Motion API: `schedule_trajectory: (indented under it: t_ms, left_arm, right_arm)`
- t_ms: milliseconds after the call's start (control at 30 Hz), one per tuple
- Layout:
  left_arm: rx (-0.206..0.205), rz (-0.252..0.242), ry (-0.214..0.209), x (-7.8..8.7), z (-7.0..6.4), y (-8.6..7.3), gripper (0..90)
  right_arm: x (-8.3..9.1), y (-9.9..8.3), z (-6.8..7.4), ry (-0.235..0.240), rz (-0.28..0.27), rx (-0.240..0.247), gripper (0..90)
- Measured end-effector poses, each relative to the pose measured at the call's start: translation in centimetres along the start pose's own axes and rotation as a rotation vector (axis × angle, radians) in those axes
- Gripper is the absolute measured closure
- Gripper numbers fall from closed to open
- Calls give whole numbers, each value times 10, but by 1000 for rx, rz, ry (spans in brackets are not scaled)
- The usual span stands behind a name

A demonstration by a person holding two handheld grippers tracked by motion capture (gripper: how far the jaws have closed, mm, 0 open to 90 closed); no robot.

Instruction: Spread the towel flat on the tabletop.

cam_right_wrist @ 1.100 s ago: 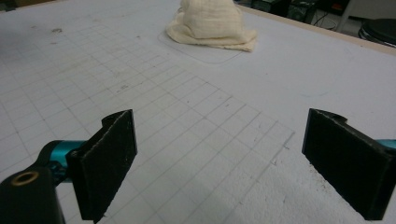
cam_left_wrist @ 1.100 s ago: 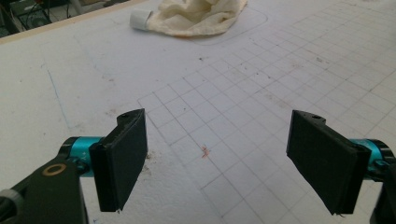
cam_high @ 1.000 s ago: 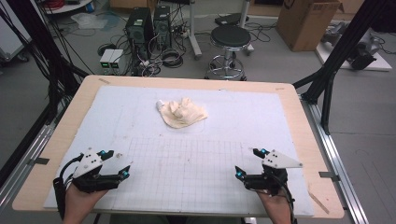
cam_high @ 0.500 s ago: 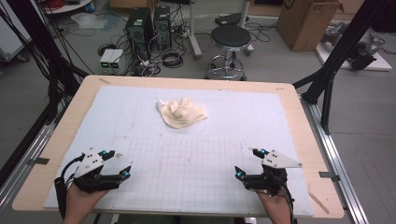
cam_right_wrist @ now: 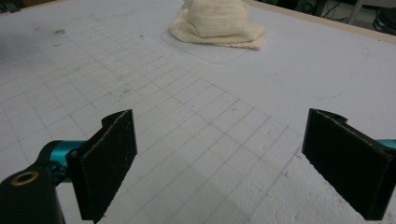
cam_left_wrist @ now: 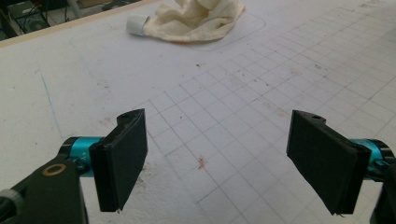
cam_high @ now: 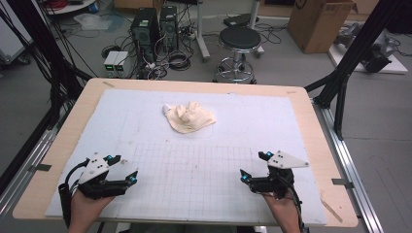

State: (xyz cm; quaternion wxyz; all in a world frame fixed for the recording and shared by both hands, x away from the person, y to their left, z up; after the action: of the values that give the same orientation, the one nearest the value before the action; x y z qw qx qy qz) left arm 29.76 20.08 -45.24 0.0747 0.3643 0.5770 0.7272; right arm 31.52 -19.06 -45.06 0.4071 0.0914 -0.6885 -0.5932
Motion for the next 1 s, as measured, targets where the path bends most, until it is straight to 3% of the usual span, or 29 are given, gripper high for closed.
schedule_trajectory:
  t_ms: [267,533,700,1000]
  left_arm:
    - [18,-14,1,3,8,0,210]
    - [42,-26,1,5,16,-1,210]
    - [33,-24,-3,5,12,-1,210]
    - [24,-29,-7,4,10,1,210]
  right_arm:
    - [-18,17,1,24,29,9,95]
    - [-41,54,-1,34,33,13,95]
    - [-59,75,1,55,34,18,95]
    - [-80,96,4,68,45,43,96]
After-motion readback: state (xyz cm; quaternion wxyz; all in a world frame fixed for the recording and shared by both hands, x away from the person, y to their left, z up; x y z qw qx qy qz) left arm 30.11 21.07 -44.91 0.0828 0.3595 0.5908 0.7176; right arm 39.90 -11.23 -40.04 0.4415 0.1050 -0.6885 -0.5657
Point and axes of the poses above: each handheld gripper's, and its own axes: x roughly backward along the jaws, y roughly out of its top, z roughly to its left, the point moved 9 cm from there along -x, roughly forward along the jaws, and after that the axes turned 1 degree about -x, right-handed, at the moved point
